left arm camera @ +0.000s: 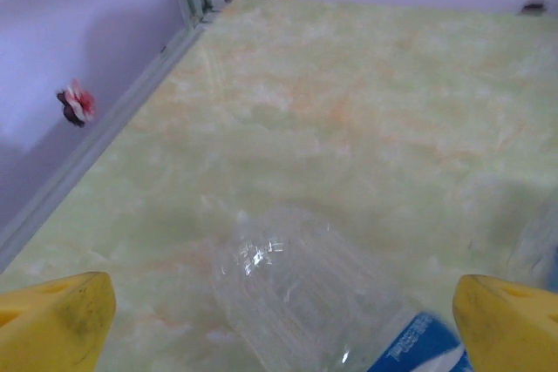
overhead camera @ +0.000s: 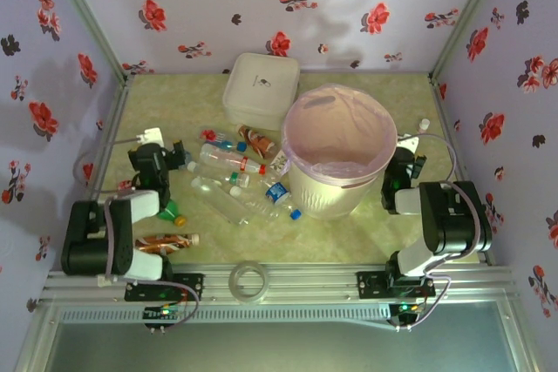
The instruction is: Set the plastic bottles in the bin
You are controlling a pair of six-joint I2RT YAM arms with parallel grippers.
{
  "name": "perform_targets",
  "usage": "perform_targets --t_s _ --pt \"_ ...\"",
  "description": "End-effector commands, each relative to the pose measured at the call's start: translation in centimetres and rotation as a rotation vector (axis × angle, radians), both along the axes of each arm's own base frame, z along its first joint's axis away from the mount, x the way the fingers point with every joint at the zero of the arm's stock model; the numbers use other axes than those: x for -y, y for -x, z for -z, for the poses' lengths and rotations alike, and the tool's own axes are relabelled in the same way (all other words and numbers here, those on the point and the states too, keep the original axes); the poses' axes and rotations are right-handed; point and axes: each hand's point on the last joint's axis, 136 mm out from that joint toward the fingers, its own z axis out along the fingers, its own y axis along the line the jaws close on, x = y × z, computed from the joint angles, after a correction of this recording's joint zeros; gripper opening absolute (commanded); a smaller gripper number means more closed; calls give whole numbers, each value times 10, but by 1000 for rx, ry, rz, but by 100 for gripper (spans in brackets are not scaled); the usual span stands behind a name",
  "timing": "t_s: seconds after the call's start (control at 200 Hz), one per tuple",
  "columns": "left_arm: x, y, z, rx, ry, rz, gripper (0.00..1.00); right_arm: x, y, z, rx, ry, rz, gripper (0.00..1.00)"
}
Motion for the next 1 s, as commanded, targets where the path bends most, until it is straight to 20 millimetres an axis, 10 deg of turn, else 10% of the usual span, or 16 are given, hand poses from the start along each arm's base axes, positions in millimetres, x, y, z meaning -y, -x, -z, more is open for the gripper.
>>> perform_targets --t_s 0.0,0.315,0.53,0.7,0.995 --pt "-10 15 -39 -36 116 -105 100 2 -7 -19 51 -3 10 100" --pt "-44 100 -69 -263 250 -333 100 22 31 -63 -219 -161 146 99" --pt "-90 143 -8 -315 492 -558 100 22 63 -85 -313 -270 195 99" --pt "-103 145 44 -336 643 -627 100 12 68 -113 -285 -330 129 99" --pt "-105 129 62 -370 628 -570 98 -6 79 -130 -264 -396 36 99"
